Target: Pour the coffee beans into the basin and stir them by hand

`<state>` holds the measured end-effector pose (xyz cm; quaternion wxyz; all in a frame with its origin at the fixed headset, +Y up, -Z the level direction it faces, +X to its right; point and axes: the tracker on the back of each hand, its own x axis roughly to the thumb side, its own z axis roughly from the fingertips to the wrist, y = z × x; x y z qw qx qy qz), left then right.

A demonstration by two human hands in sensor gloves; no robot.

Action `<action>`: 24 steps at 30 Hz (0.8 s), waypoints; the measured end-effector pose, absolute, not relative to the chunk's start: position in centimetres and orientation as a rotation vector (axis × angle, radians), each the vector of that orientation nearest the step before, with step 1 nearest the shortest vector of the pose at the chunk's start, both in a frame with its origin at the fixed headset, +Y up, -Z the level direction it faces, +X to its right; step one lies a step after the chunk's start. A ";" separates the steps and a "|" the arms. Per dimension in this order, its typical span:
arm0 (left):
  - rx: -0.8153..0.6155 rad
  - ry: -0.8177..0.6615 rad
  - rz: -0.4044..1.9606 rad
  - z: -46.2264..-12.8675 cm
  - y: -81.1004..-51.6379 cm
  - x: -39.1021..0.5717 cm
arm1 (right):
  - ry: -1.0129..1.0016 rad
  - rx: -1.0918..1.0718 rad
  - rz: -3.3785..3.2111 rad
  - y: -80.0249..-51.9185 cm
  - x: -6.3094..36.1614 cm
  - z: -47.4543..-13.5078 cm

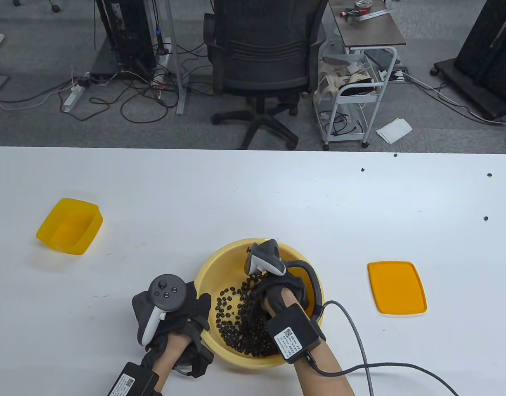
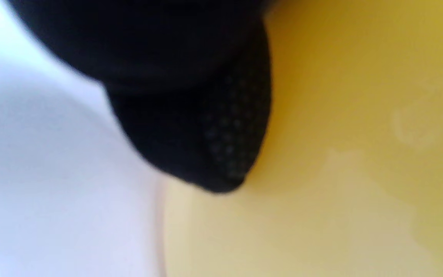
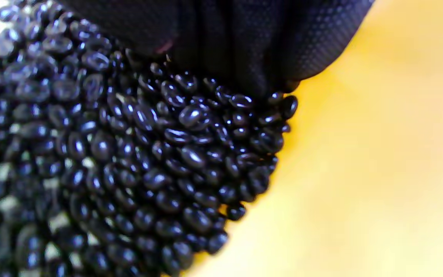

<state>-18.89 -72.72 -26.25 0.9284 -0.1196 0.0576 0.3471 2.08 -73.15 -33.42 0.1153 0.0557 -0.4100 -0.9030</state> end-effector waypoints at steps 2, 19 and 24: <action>-0.245 0.120 0.713 -26.2 -72.7 -18.9 | -1.282 0.119 -2.609 -73.3 1.9 -32.6; -0.242 0.122 0.706 -26.2 -72.7 -18.8 | -1.716 -0.419 -2.679 -73.9 -3.3 -28.3; -0.246 0.114 0.714 -26.2 -72.8 -18.9 | -1.580 -0.473 -2.808 -73.5 -5.3 -29.0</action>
